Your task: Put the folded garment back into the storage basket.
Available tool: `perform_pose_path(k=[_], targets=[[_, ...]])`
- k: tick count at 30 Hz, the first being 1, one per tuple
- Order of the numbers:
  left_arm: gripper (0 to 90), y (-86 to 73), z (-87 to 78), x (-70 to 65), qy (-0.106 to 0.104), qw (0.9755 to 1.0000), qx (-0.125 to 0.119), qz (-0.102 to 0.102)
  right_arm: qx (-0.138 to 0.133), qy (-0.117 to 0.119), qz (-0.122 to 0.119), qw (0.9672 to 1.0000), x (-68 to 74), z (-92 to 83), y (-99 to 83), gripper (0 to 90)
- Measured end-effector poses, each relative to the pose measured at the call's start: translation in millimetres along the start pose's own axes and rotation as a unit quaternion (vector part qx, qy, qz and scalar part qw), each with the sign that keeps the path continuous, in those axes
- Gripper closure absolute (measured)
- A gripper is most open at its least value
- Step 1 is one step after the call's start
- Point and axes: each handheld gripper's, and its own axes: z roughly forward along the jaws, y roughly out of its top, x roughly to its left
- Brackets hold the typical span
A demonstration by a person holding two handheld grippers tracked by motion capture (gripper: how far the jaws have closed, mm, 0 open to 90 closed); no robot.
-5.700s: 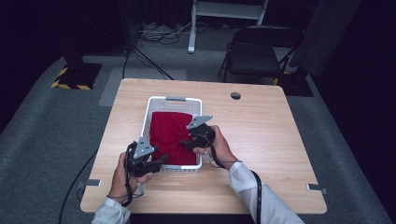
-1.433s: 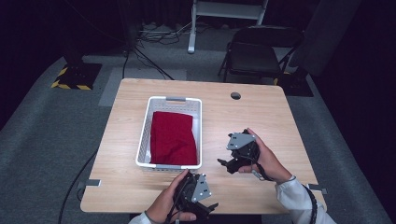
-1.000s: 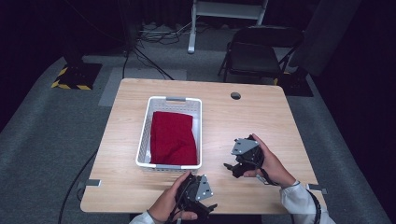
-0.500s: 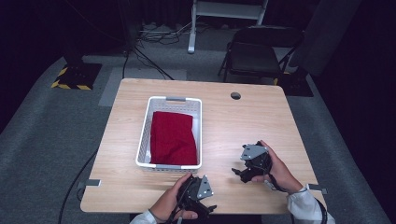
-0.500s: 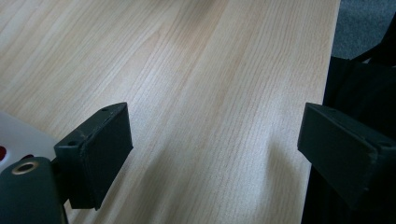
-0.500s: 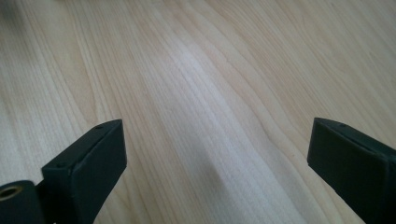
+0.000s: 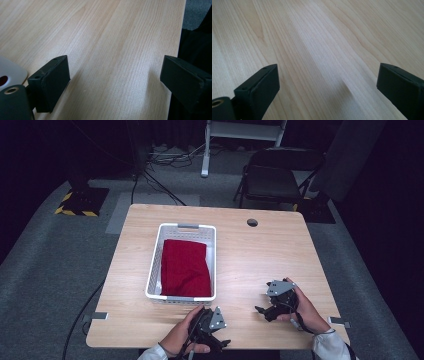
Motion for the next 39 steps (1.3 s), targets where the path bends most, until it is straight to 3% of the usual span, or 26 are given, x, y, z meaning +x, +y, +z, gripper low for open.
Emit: perform_pose_path(k=[15, 26, 30, 39], targets=[[8.0, -2.5, 2.3, 0.8, -0.003, 1.0, -0.003, 0.002, -0.007, 0.008, 0.039, 0.9992, -2.0, -13.9, -35.4, 4.3], [7.2, -3.8, 2.9, 1.8, 0.002, 1.0, -0.009, 0.001, -0.026, 0.032, 0.09, 0.9951, -4.0, -21.9, -58.5, 2.0], [7.1, -4.3, 2.8, 1.8, 0.002, 0.9999, -0.01, -0.001, -0.039, 0.038, 0.113, 0.9922, -5.8, -24.2, -68.3, 1.3], [6.1, -4.5, 3.3, 2.2, 0.001, 0.9999, -0.011, 0.0, -0.044, 0.026, 0.129, 0.9904, -5.4, -31.8, -80.5, 0.4]])
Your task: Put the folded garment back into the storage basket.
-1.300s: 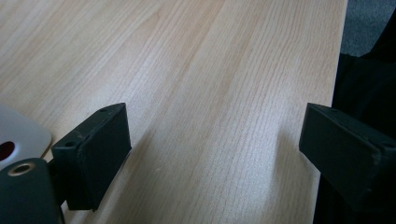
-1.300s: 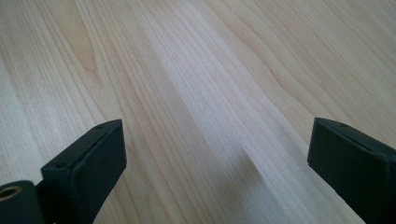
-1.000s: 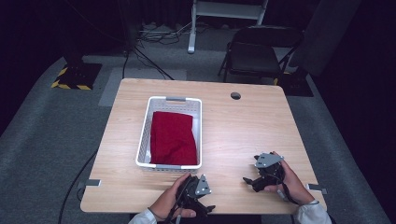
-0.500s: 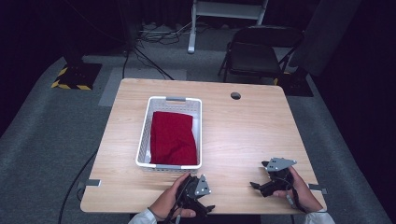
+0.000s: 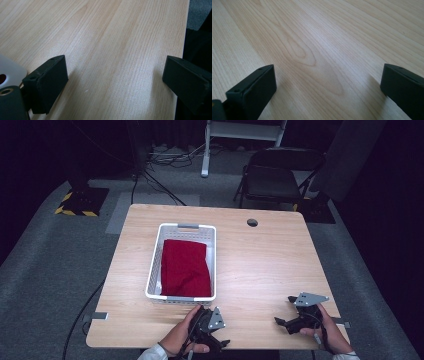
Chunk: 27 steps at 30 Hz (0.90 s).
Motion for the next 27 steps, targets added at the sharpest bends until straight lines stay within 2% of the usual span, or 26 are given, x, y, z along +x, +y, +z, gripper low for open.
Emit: perform_pose_path(k=[10, 27], targets=[[5.4, -0.1, 0.3, 0.2, -0.003, 1.0, 0.0, 0.001, 0.0, -0.008, 0.008, 0.9999, -5.0, -10.0, -10.1, 0.3], [5.1, -0.1, 0.6, 0.1, -0.001, 1.0, -0.001, 0.002, -0.001, -0.01, 0.009, 0.9999, -5.1, -10.2, -10.6, 0.4]])
